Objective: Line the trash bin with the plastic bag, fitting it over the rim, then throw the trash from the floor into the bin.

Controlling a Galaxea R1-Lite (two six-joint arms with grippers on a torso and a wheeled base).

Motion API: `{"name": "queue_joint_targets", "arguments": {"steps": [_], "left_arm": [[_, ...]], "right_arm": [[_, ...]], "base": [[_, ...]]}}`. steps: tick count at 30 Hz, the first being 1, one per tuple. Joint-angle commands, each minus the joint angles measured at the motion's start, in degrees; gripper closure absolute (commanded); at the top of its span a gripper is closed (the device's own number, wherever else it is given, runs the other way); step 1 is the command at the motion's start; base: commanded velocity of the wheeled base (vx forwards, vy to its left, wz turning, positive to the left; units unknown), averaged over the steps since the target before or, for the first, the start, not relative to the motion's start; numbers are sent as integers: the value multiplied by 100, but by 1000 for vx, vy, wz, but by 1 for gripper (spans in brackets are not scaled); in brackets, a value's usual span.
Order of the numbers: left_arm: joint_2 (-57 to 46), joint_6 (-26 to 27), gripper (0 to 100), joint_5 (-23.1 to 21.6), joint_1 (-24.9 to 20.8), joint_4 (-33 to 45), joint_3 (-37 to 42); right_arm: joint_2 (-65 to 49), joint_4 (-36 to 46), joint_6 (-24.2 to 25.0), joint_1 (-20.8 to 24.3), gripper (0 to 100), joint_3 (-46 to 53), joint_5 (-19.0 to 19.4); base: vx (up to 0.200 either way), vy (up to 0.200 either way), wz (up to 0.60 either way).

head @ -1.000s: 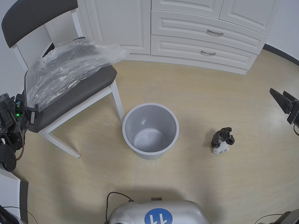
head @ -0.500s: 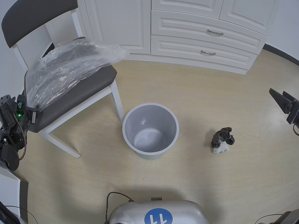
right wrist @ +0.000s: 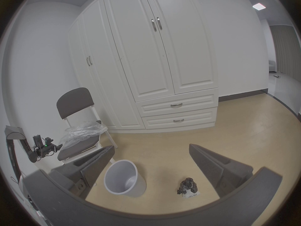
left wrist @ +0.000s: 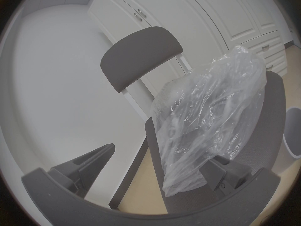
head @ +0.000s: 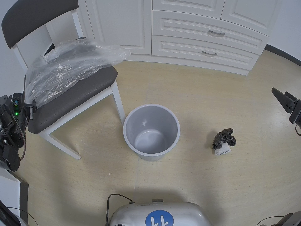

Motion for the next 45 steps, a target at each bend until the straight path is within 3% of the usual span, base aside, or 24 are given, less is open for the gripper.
{"name": "queue_joint_targets", "arguments": {"steps": [1, 7, 19, 29, 30, 45], "left_arm": [[78, 36, 0, 12, 29, -285, 122], [69, 159, 0, 21, -24, -1076, 543], [-634, 106, 0, 30, -32, -1093, 983], [-625, -105, 0, 21, -15, -1093, 1062], [-607, -105, 100, 21, -15, -1093, 1062], [-581, -61, 100, 12, -138, -1093, 1000]], "right_arm": [[10, 0, 15, -4, 0, -12, 6], [54, 0, 15, -4, 0, -21, 6], [186, 0, 15, -4, 0, -21, 6], [301, 0, 15, -4, 0, -21, 6], [309, 0, 15, -4, 0, -21, 6], [459, -563, 6, 66, 0, 84, -2]], "base": [[0, 0, 0], [0, 0, 0], [0, 0, 0], [0, 0, 0], [0, 0, 0], [0, 0, 0]]}}
